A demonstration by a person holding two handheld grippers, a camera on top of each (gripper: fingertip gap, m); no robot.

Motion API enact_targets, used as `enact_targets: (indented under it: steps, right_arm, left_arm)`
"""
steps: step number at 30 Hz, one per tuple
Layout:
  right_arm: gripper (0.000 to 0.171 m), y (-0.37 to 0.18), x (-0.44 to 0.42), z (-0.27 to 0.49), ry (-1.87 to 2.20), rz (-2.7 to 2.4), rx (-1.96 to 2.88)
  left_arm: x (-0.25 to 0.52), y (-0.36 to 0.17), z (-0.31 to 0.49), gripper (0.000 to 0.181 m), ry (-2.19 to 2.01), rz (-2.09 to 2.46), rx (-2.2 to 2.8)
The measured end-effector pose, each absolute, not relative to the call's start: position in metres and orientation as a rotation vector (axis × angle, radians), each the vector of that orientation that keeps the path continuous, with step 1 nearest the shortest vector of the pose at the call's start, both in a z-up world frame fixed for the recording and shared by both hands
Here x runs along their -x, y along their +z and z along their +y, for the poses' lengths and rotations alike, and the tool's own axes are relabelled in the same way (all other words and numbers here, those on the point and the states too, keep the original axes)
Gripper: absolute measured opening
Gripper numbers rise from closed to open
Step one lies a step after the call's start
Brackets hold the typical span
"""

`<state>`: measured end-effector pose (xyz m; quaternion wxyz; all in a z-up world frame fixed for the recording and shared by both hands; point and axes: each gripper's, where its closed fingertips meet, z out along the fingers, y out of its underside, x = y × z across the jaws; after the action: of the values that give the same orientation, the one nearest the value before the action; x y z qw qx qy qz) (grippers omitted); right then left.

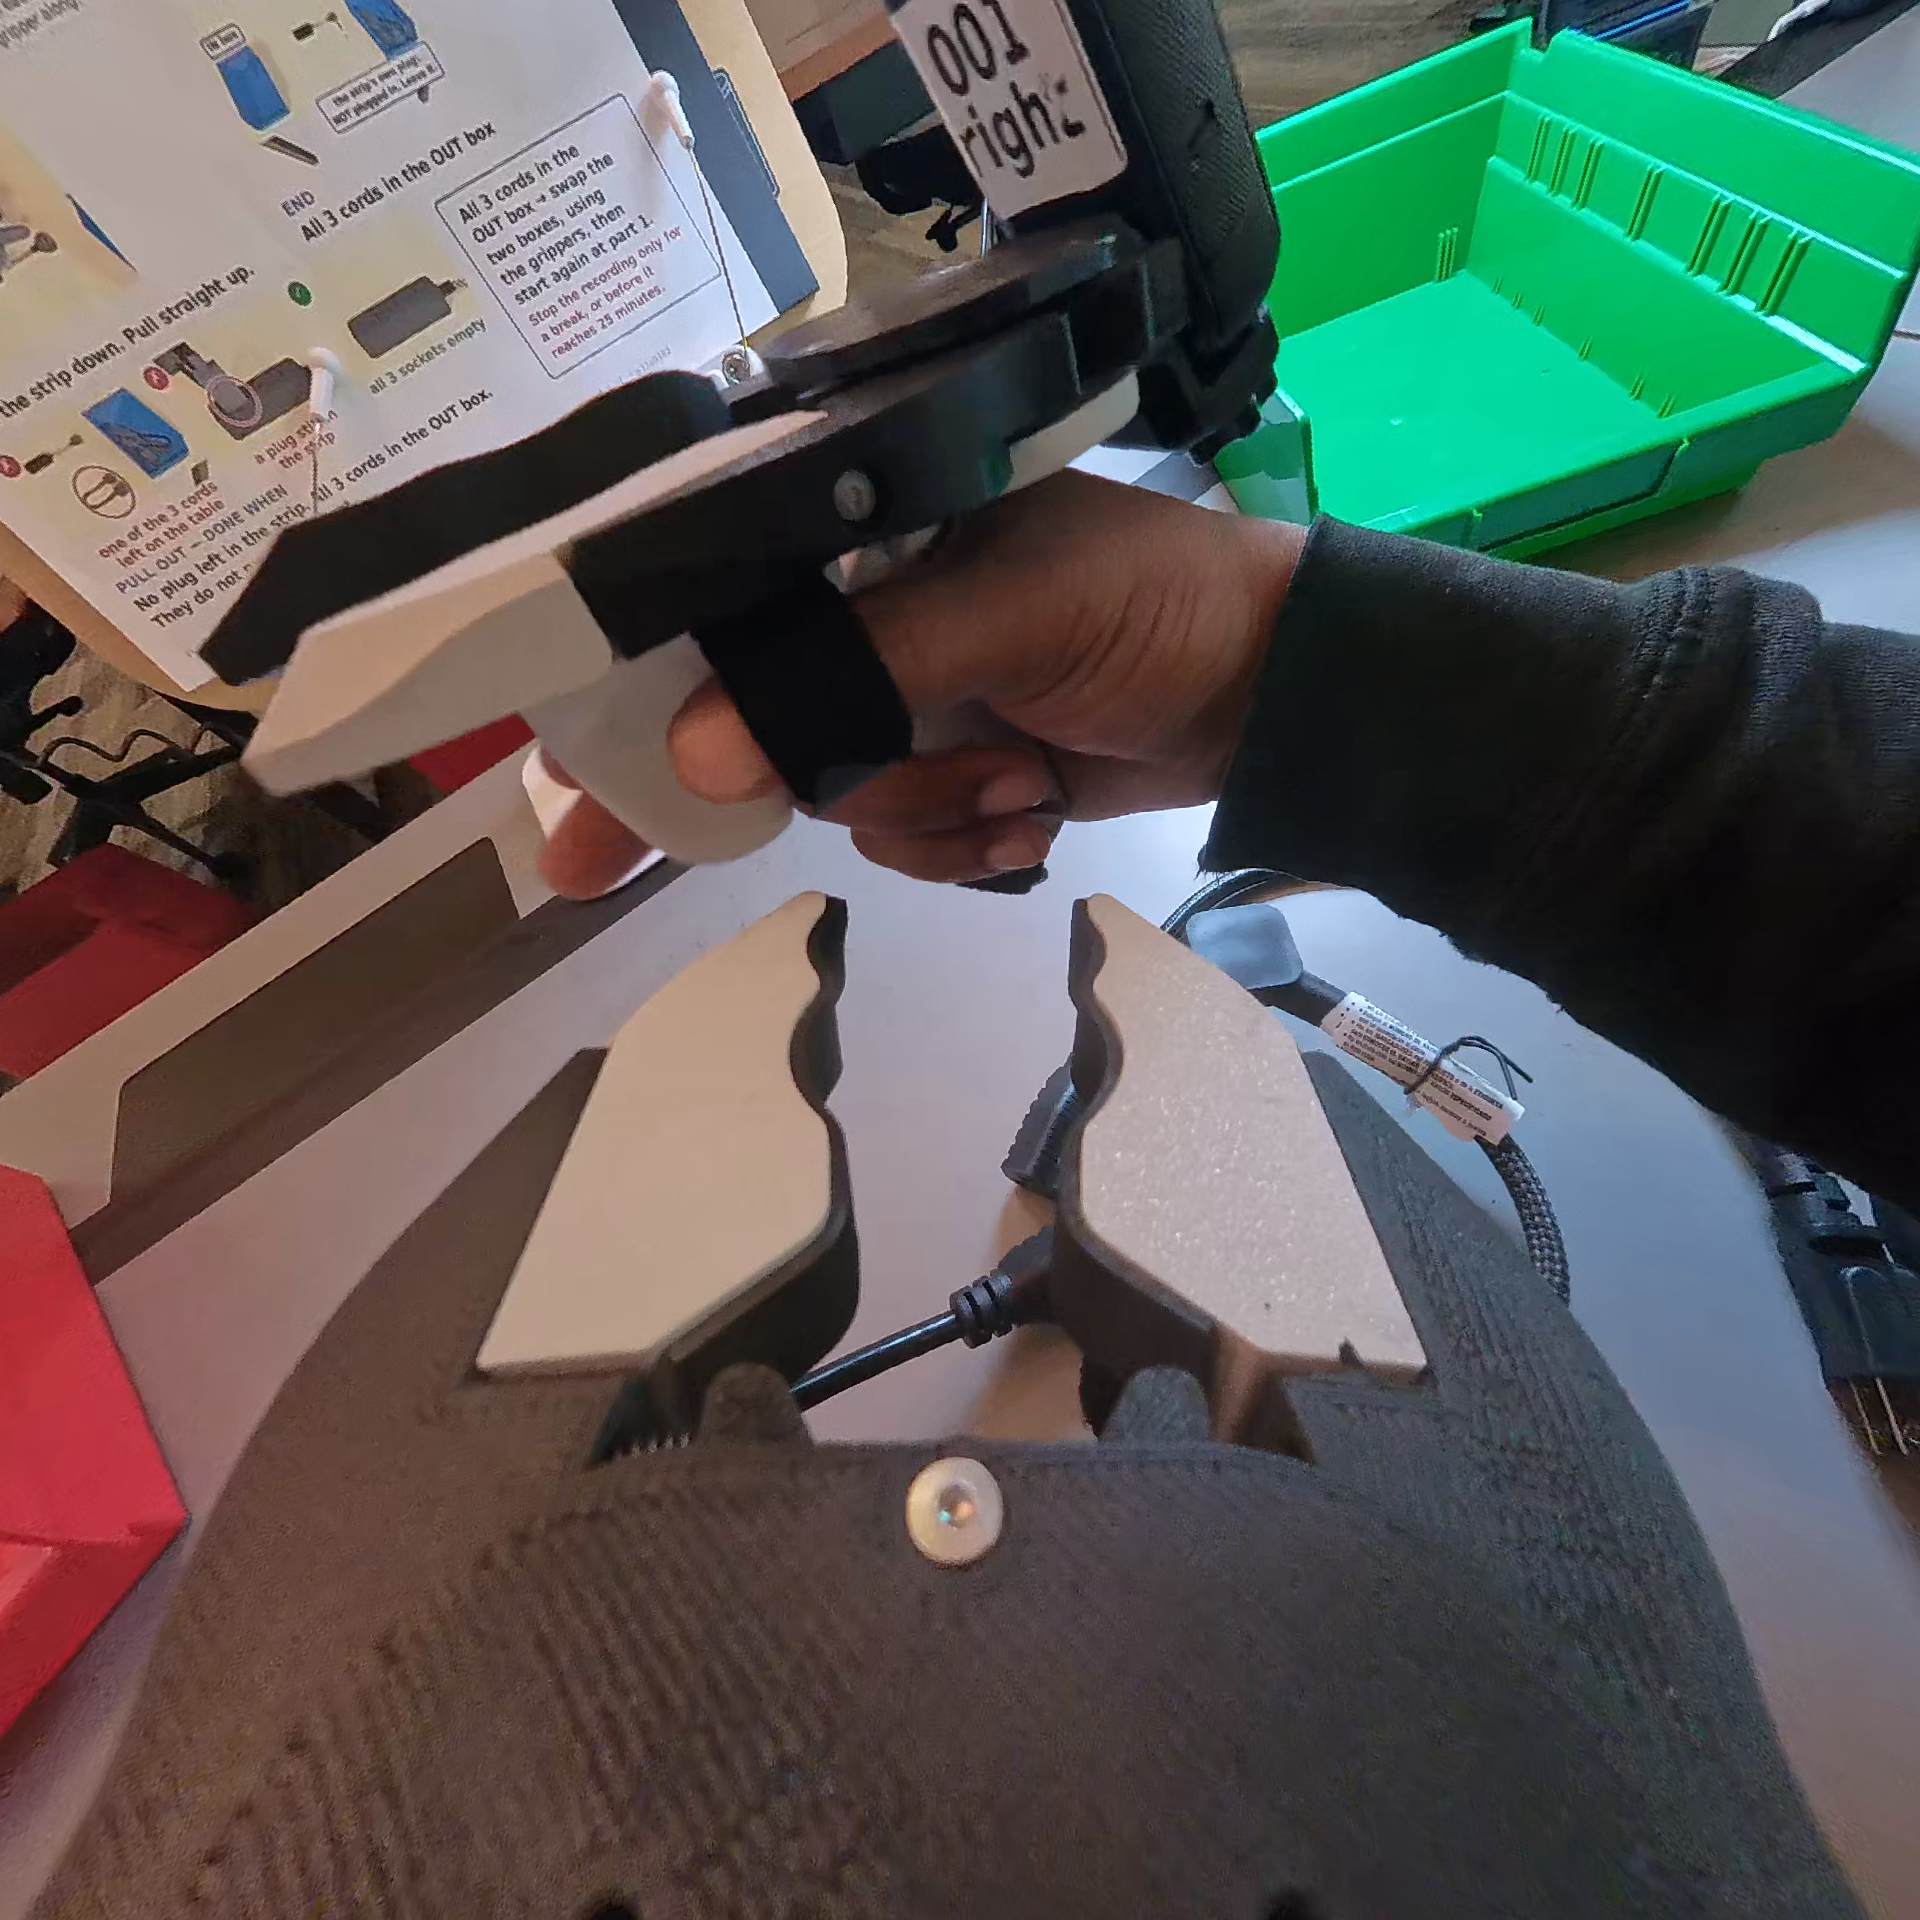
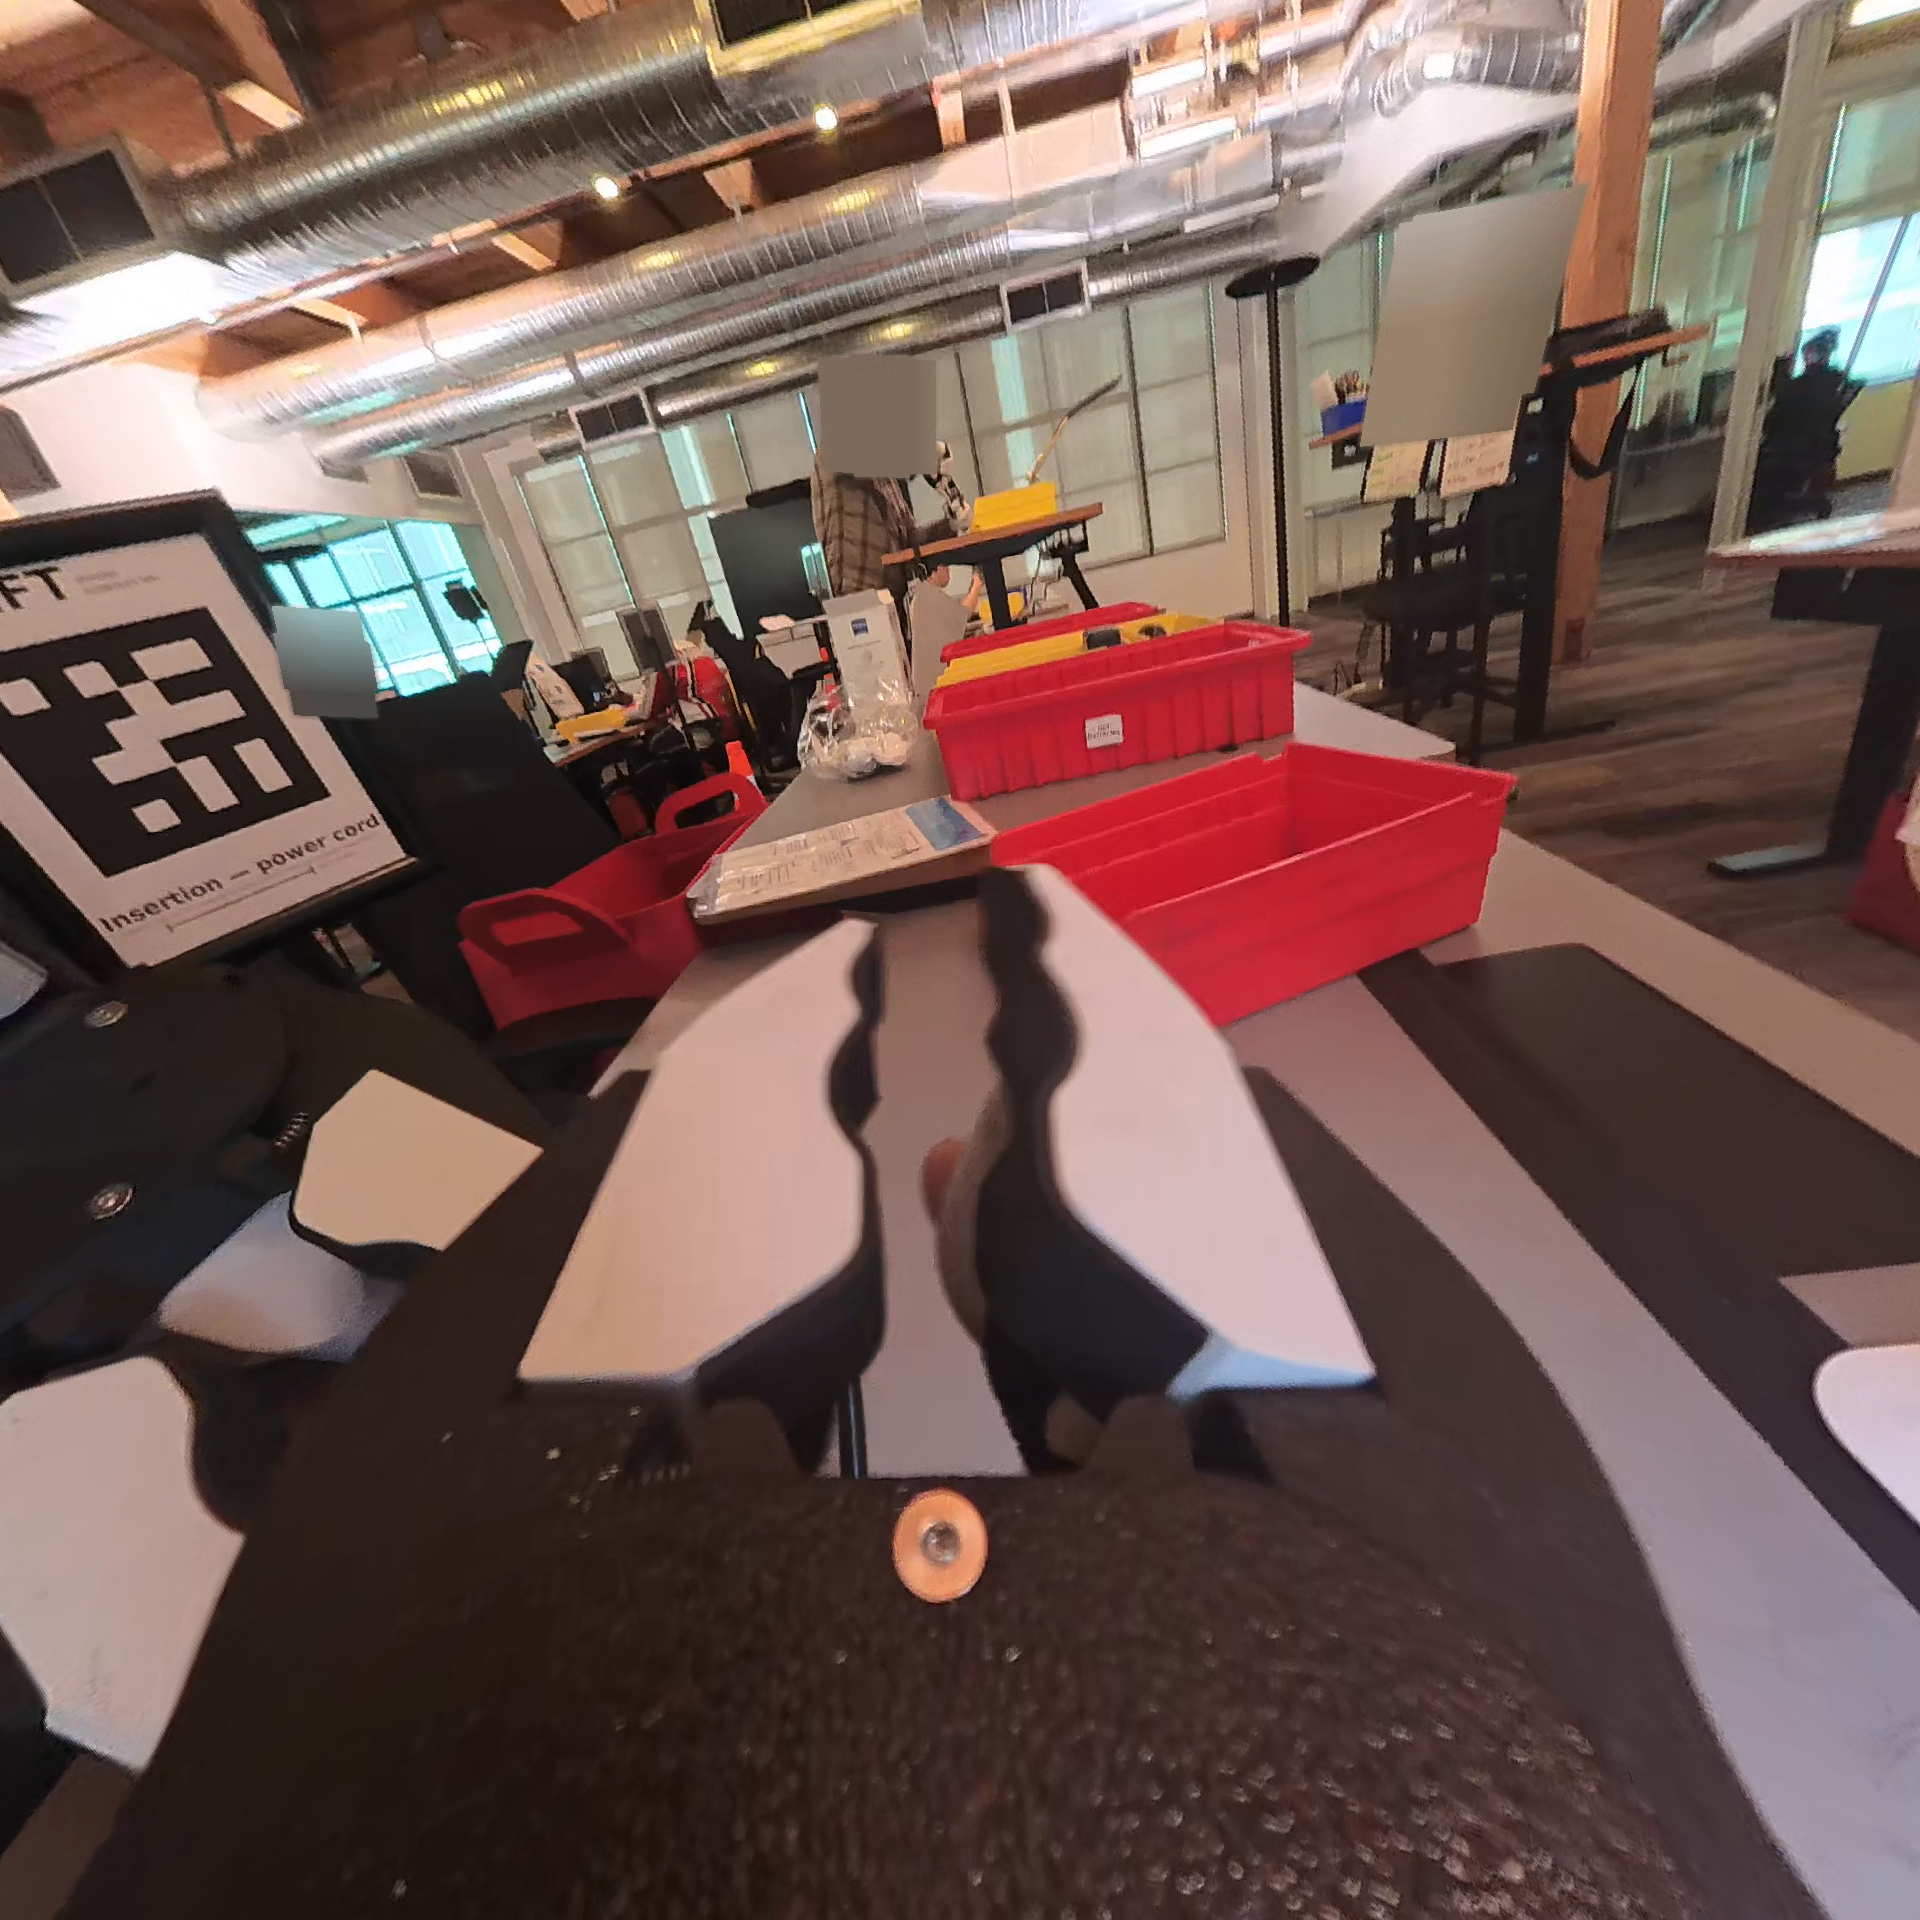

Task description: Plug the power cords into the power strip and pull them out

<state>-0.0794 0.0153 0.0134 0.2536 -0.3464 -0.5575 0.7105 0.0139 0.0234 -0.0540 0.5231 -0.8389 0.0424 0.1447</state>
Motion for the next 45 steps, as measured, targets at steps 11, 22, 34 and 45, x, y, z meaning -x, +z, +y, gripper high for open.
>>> enact_targets:
  steps: [11, 22, 34, 45]
  right_arm:
    - [0.054, 0.027, 0.056, 0.001, 2.127, -1.559, 0.809]
    - [0.031, 0.027, 0.028, -0.011, 2.292, -1.715, 0.642]
    - [0.007, 0.047, -0.011, -0.007, 2.434, -1.749, 0.387]
    - [0.002, 0.072, -0.09, -0.044, 2.595, -1.794, -0.216]
  left_arm:
    - [-0.013, -0.055, 0.023, 0.042, 0.351, 0.109, 2.013]
    - [-0.009, -0.054, 0.021, 0.043, 0.354, 0.099, 2.012]
    - [-0.007, -0.054, 0.017, 0.043, 0.36, 0.104, 2.015]
    - [-0.001, -0.052, 0.019, 0.043, 0.381, 0.096, 2.016]
